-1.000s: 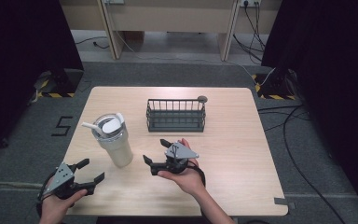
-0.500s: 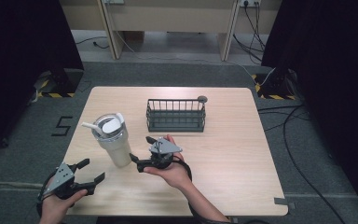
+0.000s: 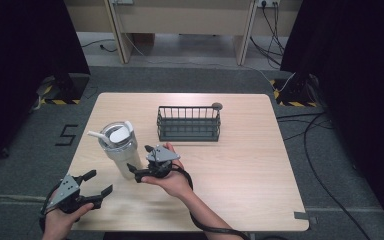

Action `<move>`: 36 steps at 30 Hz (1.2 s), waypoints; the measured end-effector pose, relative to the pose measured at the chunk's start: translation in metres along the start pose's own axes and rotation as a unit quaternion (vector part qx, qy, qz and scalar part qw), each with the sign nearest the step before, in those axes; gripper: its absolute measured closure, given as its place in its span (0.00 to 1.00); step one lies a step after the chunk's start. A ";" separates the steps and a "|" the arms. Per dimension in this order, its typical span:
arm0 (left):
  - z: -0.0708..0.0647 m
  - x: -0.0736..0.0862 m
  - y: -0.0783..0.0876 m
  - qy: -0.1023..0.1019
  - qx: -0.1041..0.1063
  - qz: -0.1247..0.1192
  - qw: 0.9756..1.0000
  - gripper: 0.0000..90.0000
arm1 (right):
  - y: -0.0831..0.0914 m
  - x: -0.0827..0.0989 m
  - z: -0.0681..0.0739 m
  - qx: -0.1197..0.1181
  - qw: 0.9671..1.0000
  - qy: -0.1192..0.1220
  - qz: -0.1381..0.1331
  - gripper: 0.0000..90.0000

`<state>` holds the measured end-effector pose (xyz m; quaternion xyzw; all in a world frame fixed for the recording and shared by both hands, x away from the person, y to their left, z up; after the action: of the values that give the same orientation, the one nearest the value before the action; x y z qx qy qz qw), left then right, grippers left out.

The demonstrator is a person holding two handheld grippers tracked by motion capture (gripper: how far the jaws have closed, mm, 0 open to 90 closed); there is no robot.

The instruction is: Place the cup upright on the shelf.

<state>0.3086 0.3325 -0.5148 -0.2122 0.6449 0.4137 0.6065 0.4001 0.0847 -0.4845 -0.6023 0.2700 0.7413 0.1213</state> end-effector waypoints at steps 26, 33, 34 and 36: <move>0.000 0.000 0.000 -0.001 0.003 -0.001 1.000 0.16 | -0.049 -0.003 0.009 -0.008 1.000 0.005 -0.016 0.08; -0.001 0.000 -0.001 -0.002 0.007 -0.001 1.000 0.16 | -0.059 -0.004 0.009 -0.006 1.000 0.002 -0.024 0.08; -0.001 0.000 -0.001 -0.002 0.007 -0.001 1.000 0.16 | -0.061 -0.003 0.009 -0.008 1.000 0.002 -0.027 0.09; -0.001 0.000 -0.001 -0.002 0.008 -0.001 1.000 0.16 | -0.063 -0.002 0.010 -0.004 1.000 0.004 -0.029 0.10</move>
<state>0.3084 0.3313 -0.5150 -0.2071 0.6465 0.4089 0.6099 0.4247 0.1423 -0.4972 -0.6129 0.2503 0.7364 0.1394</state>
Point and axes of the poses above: each handheld gripper's, and its own axes: y roughly backward along the jaws, x roughly out of its underside, z roughly to its left, the point moved 2 cm from there along -y, roughly forward along the jaws, and after that the axes turned 5 degrees about -y, right-handed, at the moved point
